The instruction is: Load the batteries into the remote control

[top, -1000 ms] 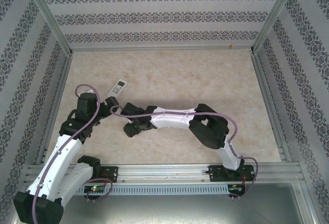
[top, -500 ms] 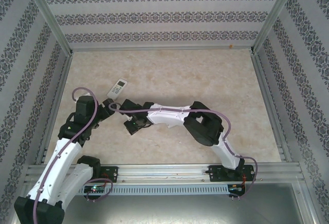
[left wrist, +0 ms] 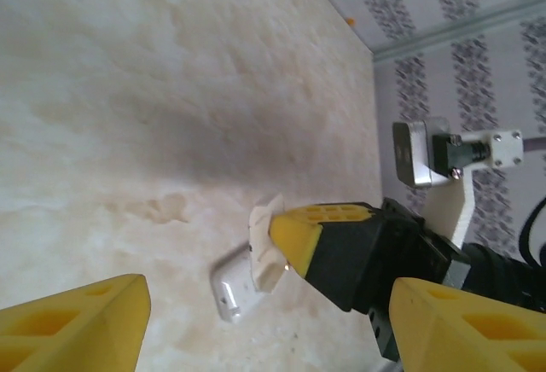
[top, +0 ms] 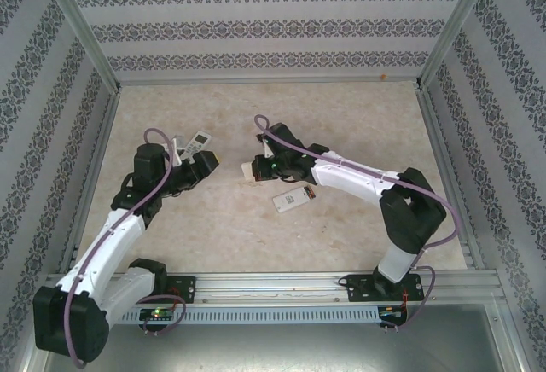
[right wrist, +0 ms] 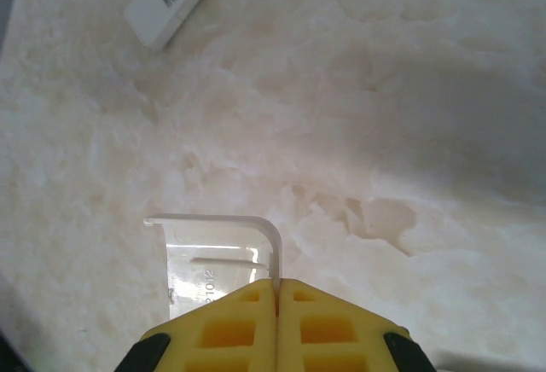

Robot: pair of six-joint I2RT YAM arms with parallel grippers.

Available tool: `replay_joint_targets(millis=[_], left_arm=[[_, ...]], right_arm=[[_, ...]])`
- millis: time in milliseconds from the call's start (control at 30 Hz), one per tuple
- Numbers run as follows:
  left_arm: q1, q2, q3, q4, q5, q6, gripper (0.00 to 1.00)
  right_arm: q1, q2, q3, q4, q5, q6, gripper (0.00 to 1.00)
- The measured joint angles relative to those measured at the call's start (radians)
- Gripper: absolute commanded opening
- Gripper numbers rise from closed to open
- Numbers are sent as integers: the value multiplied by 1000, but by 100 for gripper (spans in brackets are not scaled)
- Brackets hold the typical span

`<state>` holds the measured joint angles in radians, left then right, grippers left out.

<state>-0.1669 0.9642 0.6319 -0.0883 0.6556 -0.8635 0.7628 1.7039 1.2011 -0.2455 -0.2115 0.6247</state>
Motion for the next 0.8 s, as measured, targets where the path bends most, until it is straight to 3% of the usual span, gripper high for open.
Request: replay_joint_targets(millis=[133,233,800], left_arm=[[-94,89,4,87,60,-21,70],[-155,145,8,105,63,-24,61],[-166,185,16,139,19,-13,1]], right_arm=[[1,-16,-2,40,-31,28,0],[1,-28,-2,64,-45,36,0],[32,-100,-41,101,-78,53,3]])
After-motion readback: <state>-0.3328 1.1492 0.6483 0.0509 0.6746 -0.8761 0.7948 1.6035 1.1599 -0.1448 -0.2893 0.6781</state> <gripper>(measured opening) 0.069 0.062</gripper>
